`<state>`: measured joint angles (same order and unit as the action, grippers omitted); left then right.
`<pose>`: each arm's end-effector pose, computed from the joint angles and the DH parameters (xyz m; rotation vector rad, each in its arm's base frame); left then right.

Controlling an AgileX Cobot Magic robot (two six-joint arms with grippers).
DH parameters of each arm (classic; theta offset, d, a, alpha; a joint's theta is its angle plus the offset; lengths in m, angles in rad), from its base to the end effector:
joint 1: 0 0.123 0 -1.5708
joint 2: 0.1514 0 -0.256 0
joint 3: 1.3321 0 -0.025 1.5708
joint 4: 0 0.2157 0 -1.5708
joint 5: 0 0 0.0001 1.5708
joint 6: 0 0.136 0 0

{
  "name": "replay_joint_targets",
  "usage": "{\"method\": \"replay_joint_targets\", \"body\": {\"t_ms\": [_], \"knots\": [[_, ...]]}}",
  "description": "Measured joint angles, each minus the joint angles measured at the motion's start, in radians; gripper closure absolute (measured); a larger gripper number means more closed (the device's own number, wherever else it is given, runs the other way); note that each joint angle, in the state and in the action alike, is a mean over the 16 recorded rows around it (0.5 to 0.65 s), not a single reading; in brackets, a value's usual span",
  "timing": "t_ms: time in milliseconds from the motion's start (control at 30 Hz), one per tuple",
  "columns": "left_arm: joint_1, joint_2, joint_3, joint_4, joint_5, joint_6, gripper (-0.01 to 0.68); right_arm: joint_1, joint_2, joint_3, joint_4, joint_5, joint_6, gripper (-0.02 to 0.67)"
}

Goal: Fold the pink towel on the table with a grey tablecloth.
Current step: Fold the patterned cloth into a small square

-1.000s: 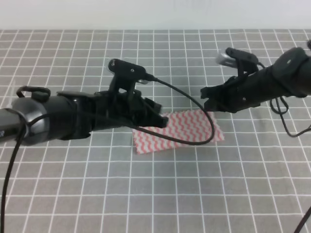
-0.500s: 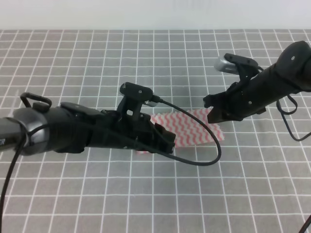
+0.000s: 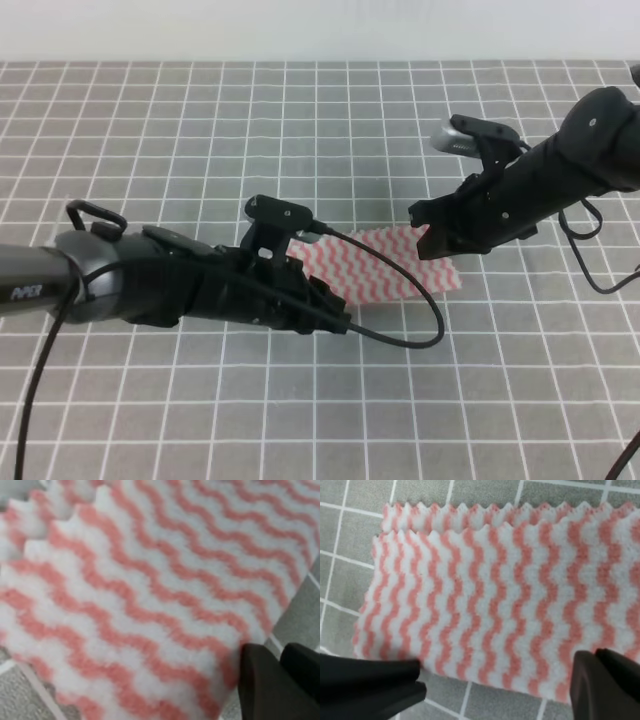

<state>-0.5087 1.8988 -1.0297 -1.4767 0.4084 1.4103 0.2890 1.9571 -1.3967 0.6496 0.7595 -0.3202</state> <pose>0.3002 -0.2291 0.1244 0.7348 2.3252 -0.7478 0.3560 0.1650 0.1555 -0.2790 2.7048 0.7215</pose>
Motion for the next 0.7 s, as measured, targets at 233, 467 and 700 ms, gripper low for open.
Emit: {"method": "replay_joint_targets", "body": {"t_ms": [233,467,700], "knots": [[0.000,0.007,0.000,0.015,-0.033,-0.002,0.598,0.001,0.021,0.000,0.000,0.003,0.000,0.664],[0.002,0.007,0.000,0.035,-0.074,-0.002,0.599,0.001,0.049,0.000,-0.002,0.003,0.000,0.664],[0.021,0.007,0.000,0.048,-0.085,-0.004,0.599,0.001,0.071,0.000,-0.005,0.000,0.000,0.664]]}}
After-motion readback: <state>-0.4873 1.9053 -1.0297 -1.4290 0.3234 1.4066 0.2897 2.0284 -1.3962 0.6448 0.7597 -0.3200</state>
